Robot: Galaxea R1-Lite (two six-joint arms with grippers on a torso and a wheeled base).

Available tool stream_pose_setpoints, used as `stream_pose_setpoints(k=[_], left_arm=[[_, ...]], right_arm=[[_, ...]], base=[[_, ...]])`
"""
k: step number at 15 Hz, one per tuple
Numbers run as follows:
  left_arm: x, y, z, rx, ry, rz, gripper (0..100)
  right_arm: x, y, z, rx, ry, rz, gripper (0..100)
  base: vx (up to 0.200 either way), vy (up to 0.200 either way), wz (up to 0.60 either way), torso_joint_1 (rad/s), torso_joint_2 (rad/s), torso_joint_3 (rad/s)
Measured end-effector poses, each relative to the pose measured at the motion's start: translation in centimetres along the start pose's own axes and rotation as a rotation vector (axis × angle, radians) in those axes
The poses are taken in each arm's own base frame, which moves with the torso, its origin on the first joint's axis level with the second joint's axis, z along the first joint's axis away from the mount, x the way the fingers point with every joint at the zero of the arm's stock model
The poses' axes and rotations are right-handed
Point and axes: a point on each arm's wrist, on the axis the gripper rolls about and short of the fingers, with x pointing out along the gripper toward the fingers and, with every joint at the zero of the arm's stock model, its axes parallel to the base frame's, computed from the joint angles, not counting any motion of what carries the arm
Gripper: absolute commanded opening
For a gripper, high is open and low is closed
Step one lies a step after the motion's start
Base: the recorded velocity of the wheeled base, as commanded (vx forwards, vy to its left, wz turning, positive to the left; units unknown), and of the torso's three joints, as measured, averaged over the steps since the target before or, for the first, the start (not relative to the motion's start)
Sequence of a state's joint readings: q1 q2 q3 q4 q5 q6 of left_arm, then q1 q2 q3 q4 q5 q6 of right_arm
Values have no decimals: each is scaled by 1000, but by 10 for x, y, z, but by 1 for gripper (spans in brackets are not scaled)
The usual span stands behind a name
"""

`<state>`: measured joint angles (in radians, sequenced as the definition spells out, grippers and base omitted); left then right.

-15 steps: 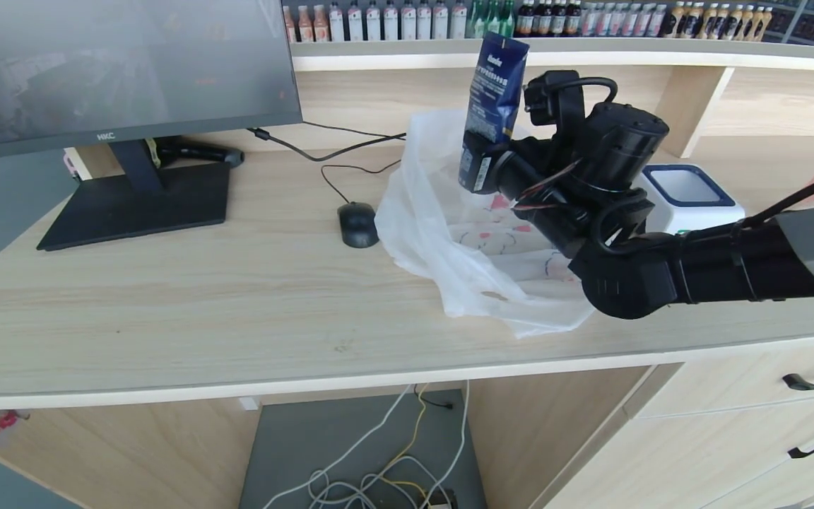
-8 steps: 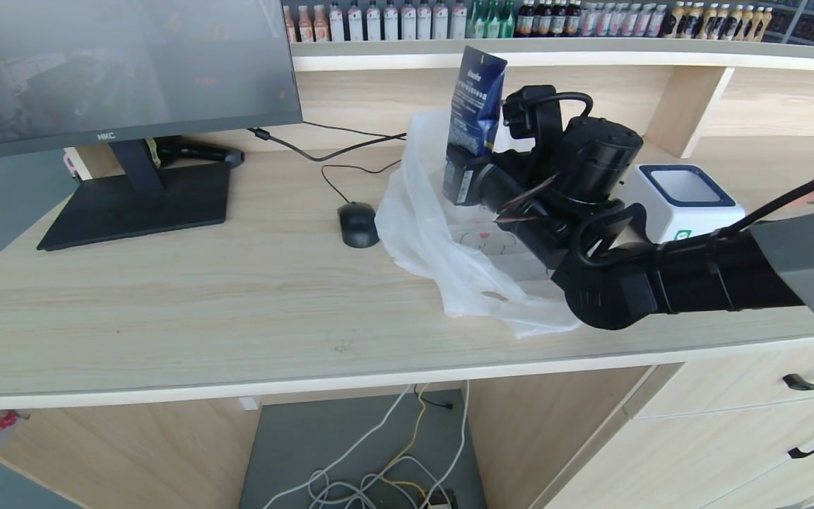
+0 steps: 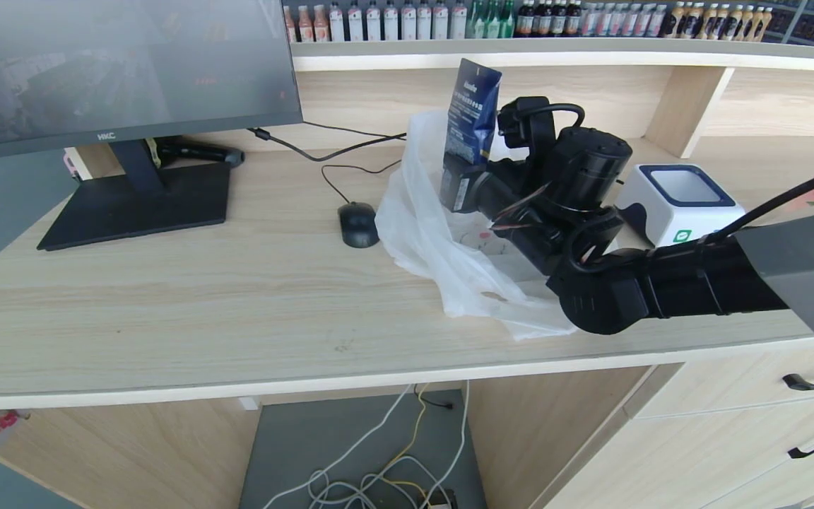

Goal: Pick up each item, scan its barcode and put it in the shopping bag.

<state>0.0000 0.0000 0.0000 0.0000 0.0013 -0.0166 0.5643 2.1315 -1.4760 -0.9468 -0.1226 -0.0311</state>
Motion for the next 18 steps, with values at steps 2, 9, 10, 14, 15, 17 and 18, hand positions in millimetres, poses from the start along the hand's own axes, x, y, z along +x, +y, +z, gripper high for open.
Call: stream_pose_setpoints(k=[2,9,10,14,15,17,18], left_arm=[[0,0,0,0,0,0,100],[0,0,0,0,0,0,100],[0,0,0,0,0,0,100],[0,0,0,0,0,0,100],[0,0,0,0,0,0,100],[0,0,0,0,0,0,100],[0,0,0,0,0,0,100]], right_arm=[[1,0,-2,-1,3,1,0],[2,0,-10,-3,18,1,0],[2,0,-11,-3,20,1,0],[3,1,-14,-3,28,2,0],[3,1,-15,-4,36,2,0],[3,1,-17,-7,61,3,100],[2,1,-19,-9,82,4,100]], base=[[0,0,0,0,0,0],[0,0,0,0,0,0],[0,0,0,0,0,0],[0,0,0,0,0,0],[0,0,0,0,0,0],[0,0,0,0,0,0],[0,0,0,0,0,0]])
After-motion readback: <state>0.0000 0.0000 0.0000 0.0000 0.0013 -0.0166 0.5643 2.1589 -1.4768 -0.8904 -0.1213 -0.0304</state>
